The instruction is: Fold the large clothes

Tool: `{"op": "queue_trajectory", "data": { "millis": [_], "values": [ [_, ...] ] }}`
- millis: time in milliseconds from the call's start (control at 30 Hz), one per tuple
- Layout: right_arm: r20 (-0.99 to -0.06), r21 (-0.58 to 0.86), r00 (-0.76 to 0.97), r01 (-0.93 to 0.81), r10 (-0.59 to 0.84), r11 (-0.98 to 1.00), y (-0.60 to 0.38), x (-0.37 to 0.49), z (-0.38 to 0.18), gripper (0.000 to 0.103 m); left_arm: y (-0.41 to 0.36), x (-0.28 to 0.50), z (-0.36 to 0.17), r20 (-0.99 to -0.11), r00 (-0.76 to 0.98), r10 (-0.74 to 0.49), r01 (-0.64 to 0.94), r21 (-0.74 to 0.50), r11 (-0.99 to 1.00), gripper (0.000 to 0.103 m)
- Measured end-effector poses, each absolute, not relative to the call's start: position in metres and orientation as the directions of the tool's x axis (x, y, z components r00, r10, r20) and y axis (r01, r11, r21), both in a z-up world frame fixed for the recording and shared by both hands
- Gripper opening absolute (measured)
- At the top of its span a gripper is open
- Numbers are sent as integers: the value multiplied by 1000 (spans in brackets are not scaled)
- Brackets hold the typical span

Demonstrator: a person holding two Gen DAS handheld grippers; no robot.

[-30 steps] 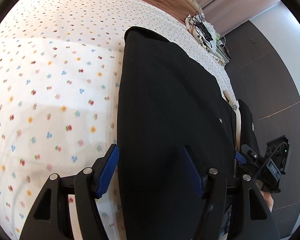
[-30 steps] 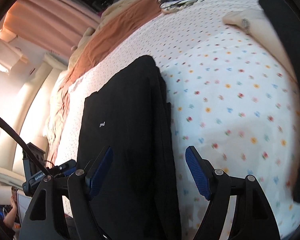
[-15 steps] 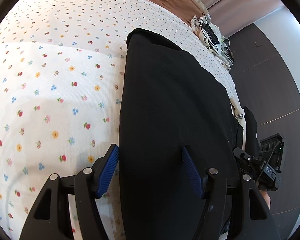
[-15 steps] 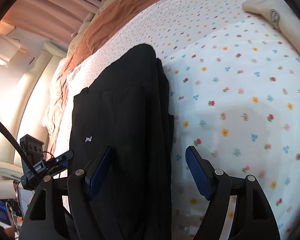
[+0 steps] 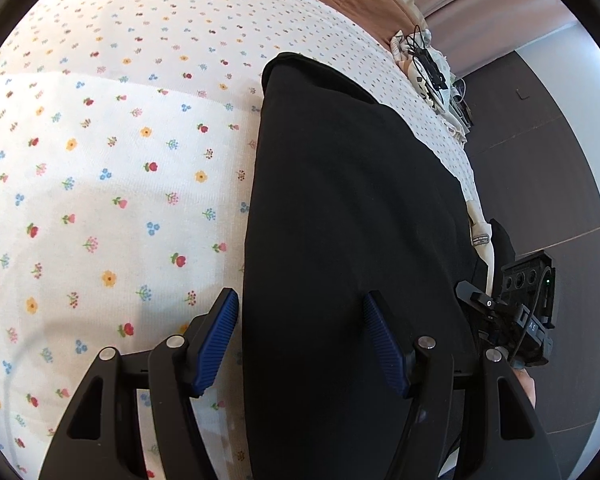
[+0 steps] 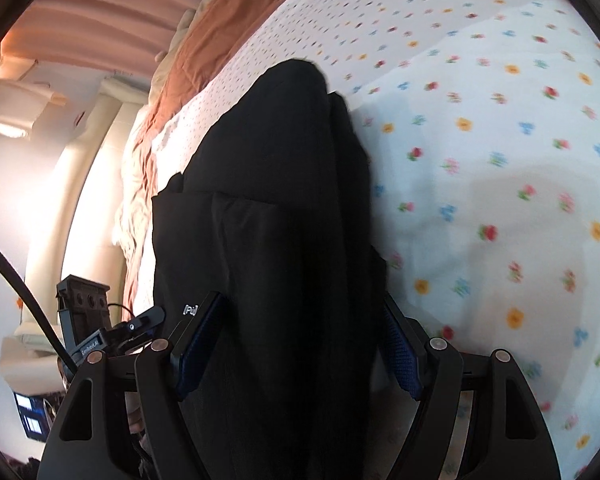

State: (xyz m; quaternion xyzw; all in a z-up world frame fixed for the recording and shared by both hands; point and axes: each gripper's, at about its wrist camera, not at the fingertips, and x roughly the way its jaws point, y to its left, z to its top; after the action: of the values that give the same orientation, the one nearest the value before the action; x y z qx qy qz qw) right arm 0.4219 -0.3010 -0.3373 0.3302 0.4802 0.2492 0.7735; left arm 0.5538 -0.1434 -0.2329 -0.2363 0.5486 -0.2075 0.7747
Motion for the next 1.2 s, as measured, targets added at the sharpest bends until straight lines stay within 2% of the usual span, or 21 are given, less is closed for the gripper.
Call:
{"op": "queue_trajectory", "data": {
  "millis": [167,200,333,433,600,800,1200],
  "values": [
    [-574,758,390,-80,720,647,-299,433,-338,73,-147,562,-239,-742,306,-596,45,-614,788,63],
    [-574,757,390,-82,720,648,-300,433,-338,70,-149,562,-238,-747,306,-590,50,-607,793,61],
    [-550,782,375,-81,746,618,-304,433,-344,40,-156,563,-232,-769,310,-560,56,-573,818,52],
    [-546,781,376,-94,749,617,-301,432,-342,29,-157,562,-225,-774,318,-548,59,-561,826,44],
    [-532,767,406,-141,743,626,-299,421,-323,17,-158,557,-211,-761,340,-552,83,-560,824,35],
    [-512,739,461,-193,725,645,-296,397,-296,14,-156,545,-190,-733,377,-565,107,-572,813,32],
    [-409,727,569,-270,713,632,-313,333,-246,14,-145,518,-131,-667,441,-600,183,-588,788,32]
  ]
}}
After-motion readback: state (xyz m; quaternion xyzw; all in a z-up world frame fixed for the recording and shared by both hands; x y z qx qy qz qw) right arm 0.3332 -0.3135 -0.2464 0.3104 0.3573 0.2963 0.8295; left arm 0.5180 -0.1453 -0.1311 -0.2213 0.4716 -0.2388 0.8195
